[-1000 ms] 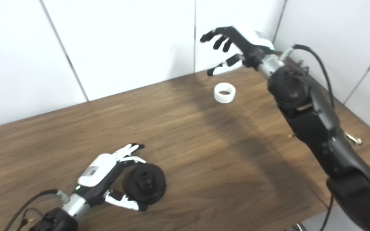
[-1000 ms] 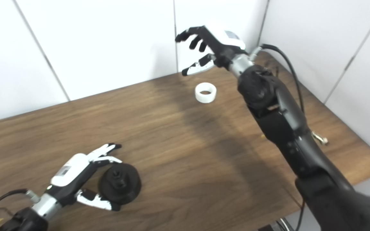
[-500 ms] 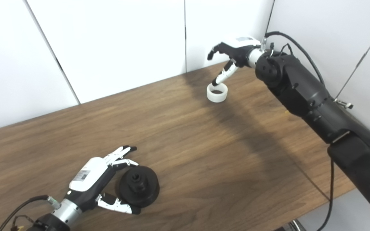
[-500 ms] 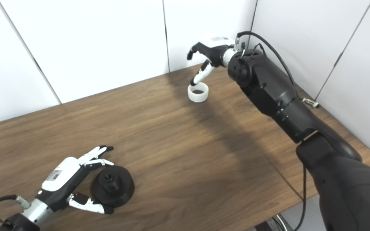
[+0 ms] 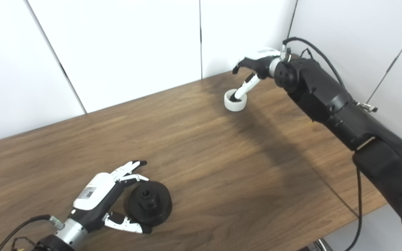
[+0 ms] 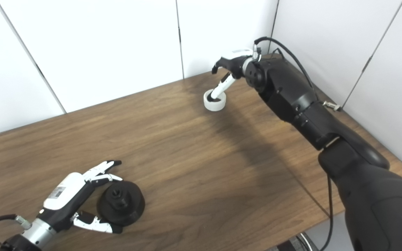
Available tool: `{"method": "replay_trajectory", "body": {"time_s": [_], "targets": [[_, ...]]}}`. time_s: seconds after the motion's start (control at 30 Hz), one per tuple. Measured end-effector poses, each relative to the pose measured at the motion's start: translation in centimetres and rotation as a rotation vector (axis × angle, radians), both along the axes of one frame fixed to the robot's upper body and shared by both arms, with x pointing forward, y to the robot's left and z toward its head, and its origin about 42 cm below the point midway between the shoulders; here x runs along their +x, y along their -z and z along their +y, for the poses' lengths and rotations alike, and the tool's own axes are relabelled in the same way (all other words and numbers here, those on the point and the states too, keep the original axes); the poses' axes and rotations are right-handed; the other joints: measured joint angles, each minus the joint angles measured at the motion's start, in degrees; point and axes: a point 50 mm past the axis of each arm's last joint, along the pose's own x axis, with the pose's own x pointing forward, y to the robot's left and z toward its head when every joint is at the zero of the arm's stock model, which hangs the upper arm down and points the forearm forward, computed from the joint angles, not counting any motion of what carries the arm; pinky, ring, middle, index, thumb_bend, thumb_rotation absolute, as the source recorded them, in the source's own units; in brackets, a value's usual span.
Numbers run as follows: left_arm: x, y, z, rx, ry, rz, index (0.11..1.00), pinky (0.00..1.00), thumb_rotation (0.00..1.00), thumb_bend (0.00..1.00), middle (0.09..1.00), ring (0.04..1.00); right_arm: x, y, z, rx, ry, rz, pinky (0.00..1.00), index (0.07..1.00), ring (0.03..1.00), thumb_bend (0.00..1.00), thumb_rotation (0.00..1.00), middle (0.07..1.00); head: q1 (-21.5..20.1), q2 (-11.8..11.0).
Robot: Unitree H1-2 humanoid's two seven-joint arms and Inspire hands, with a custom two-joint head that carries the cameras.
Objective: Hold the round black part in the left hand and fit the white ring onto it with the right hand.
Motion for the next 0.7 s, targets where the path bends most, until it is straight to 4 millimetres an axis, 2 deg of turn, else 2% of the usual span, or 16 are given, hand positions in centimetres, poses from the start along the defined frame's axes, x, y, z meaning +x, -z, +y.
{"method": "replay_trajectory", "body": {"time_s": [0.43,0.63,0.7], "targets": [[-0.14,-0.20,0.14,0.008,-0.001,-0.002,0.489,0.90,0.07,0.52,0.962,0.965,-0.23,0.36,0.14,0.012,0.027,0.072,0.84,0.889,0.939,1.00,0.67,0.970,0.88,0.70],[-0.19,-0.29,0.29,0.015,-0.001,-0.002,0.490,0.92,0.07,0.52,0.960,0.969,-0.37,0.63,0.59,0.004,0.027,0.107,0.83,0.882,0.934,1.00,0.63,0.971,0.88,0.88],[-0.20,-0.29,0.28,0.016,0.001,0.000,0.490,0.92,0.07,0.52,0.963,0.973,-0.37,0.77,0.70,0.002,0.026,0.114,0.83,0.881,0.936,1.00,0.58,0.971,0.88,0.97]]}}
